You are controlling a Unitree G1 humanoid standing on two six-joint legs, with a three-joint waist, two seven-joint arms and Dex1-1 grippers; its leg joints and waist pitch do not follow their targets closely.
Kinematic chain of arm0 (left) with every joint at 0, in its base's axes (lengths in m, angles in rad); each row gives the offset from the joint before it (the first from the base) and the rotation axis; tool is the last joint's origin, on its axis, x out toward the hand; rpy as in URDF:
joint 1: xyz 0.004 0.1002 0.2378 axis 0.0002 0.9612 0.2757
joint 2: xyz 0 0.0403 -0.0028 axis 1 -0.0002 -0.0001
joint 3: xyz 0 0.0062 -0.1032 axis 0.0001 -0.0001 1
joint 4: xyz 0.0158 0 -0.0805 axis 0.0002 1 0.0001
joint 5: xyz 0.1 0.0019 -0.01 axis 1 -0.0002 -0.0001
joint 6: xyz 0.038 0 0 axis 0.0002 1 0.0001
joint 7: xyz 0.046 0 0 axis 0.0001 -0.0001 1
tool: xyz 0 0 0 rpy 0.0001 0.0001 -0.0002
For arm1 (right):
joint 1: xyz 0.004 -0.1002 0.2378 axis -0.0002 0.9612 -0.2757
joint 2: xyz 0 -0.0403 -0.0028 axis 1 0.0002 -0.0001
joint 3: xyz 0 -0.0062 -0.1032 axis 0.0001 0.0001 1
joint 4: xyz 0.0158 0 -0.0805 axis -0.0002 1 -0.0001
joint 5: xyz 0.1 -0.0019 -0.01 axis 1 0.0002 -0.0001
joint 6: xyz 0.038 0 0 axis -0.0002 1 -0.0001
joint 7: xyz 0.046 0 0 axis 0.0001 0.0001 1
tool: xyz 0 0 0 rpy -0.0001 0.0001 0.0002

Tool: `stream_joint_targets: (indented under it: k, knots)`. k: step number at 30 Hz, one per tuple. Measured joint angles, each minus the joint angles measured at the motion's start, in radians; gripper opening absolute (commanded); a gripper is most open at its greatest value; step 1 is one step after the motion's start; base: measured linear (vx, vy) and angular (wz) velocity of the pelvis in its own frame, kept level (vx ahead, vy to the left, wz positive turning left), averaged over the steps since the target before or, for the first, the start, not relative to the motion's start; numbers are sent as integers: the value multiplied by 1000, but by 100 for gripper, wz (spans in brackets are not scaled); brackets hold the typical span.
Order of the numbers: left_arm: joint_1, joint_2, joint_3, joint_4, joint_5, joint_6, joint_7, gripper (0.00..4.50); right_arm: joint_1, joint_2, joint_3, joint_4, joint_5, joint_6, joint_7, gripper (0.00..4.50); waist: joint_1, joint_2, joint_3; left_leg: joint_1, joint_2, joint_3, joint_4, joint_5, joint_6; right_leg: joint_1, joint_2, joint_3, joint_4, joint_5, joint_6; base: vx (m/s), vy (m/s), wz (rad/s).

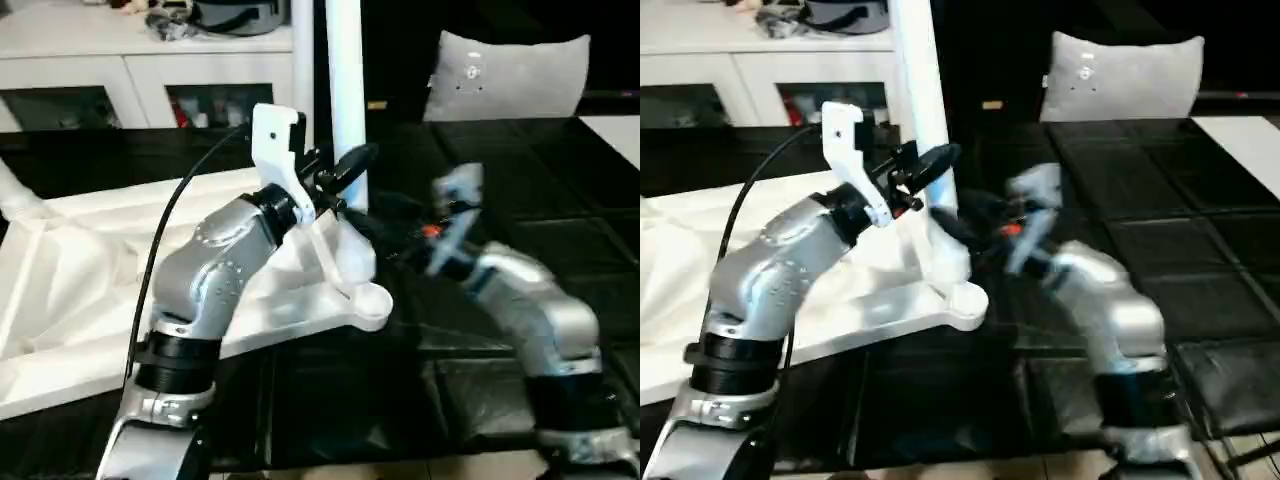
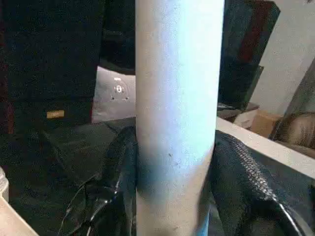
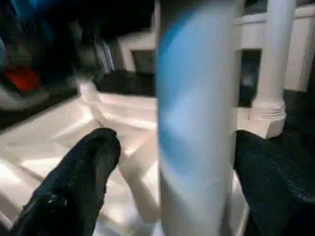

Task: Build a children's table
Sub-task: Insert table leg to table base

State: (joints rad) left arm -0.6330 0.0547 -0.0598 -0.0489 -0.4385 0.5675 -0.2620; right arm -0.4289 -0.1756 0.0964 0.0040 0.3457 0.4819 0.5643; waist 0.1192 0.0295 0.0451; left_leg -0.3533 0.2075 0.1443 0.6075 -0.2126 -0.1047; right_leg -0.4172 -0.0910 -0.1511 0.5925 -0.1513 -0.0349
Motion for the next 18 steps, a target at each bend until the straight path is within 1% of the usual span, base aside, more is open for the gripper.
stream_joint_targets:
  k: [1,4,5,6,7,8,11,12,16,17,18]
  knots:
    - [-4,-11,-5,-1,6,-3,14,193,-9,28,10,21,-39,-14,-53,387,-4,-1,0,-1,0,0,0,-1,-1,0,0,0,0,0,0,0,0,0]
    - [-17,-25,-25,-3,31,-11,29,193,-30,83,11,69,-78,-28,-151,387,-8,-1,0,-2,0,0,0,-1,-1,-1,0,0,-3,1,2,0,0,0]
    - [-19,-28,-34,-3,42,-15,31,193,-40,92,11,82,-86,-30,-176,370,-9,-1,0,-3,0,0,0,-1,-1,-1,-1,0,-3,1,2,0,0,0]
    - [-20,-30,-41,-3,47,-18,32,193,-45,97,11,85,-97,-33,-198,370,-9,-1,0,-3,0,0,0,-1,-1,-1,-1,0,-3,1,2,0,0,0]
    - [-20,-30,-48,-3,57,-22,36,193,-50,108,10,89,-112,-35,-229,360,-10,-1,0,-3,0,0,0,-1,-1,-1,-1,0,-3,2,3,0,0,0]
    - [-20,-30,-50,-3,63,-23,38,193,-52,113,9,89,-115,-35,-241,360,-11,-1,0,-3,0,0,-1,-1,-1,-1,-1,0,-4,2,3,0,0,0]
    - [-20,-30,-55,-3,90,-29,56,193,-52,140,10,89,-127,-35,-282,327,-16,-1,0,-4,0,0,-2,-1,0,-2,-1,0,-4,1,3,0,0,0]
    - [-20,-30,-55,-3,95,-31,61,193,-52,145,11,89,-129,-35,-287,327,-18,-1,0,-4,0,0,-2,-1,0,-2,-1,0,-4,1,3,0,0,0]
    - [-20,-29,-55,-3,119,-40,70,193,-52,158,11,90,-145,-35,-306,287,-24,-1,0,-3,0,0,-2,-1,0,-2,-1,0,-4,1,3,0,0,0]
    - [-20,-29,-55,-2,123,-44,70,193,-53,161,12,93,-145,-35,-307,287,-25,-1,0,-3,0,0,-2,-1,0,-2,-1,0,-4,2,3,0,0,0]
    - [-20,-29,-55,-1,126,-47,71,193,-53,162,12,95,-145,-35,-307,275,-27,-1,0,-3,0,0,-2,-1,-1,-1,-1,0,-4,2,3,0,0,0]
